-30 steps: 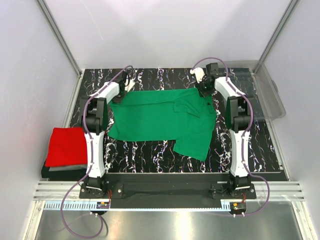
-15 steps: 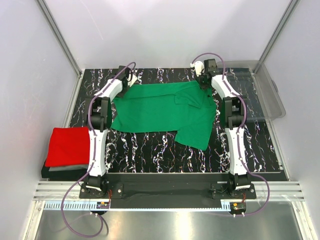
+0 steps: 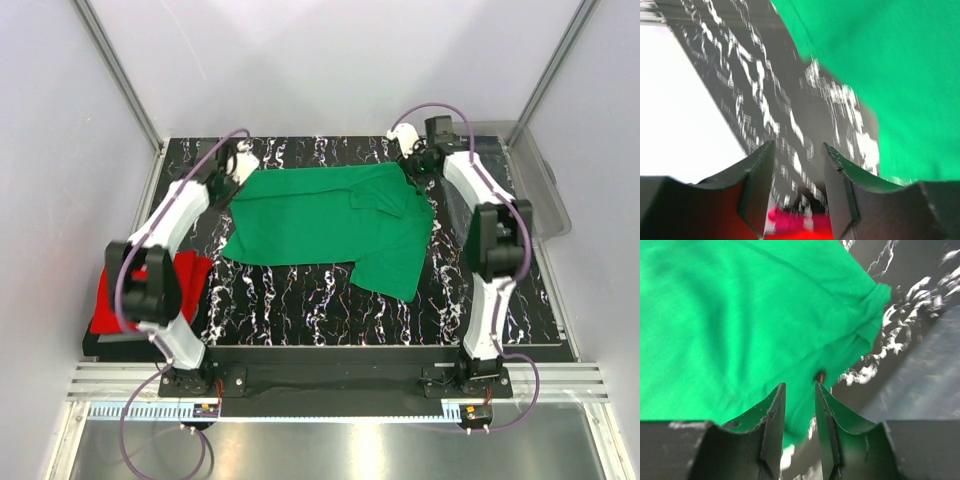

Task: Fold and stack the t-shirts
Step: Fold the tshirt

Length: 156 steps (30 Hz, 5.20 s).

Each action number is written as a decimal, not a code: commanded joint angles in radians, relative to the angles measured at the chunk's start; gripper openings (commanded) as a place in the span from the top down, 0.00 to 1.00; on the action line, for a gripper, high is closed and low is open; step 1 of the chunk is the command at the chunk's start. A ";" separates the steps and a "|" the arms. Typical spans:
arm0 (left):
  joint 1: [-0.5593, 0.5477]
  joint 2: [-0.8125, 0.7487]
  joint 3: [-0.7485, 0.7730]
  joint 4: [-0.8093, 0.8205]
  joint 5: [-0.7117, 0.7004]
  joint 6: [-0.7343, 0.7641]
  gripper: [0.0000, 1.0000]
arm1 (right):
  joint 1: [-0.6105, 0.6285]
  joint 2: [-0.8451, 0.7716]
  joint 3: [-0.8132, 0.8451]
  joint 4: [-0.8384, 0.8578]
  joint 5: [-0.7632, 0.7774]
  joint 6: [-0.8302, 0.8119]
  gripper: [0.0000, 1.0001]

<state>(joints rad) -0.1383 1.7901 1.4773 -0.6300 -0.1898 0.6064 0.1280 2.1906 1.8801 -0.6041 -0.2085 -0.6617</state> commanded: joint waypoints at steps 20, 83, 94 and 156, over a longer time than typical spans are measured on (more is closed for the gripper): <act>0.016 -0.006 -0.147 -0.050 0.058 -0.014 0.57 | 0.005 -0.991 -1.164 -0.176 -0.472 -1.033 0.65; 0.075 -0.045 -0.181 -0.166 0.209 0.056 0.55 | 0.101 -0.755 -1.047 -0.197 -0.316 -0.957 1.00; 0.075 0.103 -0.101 -0.228 0.268 -0.007 0.61 | 0.110 -0.738 -1.024 -0.197 -0.301 -0.935 1.00; 0.085 0.097 0.178 -0.384 0.222 -0.013 1.00 | -0.002 -0.602 -0.461 0.095 -0.164 -0.374 1.00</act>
<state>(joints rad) -0.0635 1.8637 1.5902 -1.0191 0.0448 0.5972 0.1299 1.5421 1.3598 -0.5735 -0.4145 -1.0794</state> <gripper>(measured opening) 0.009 0.010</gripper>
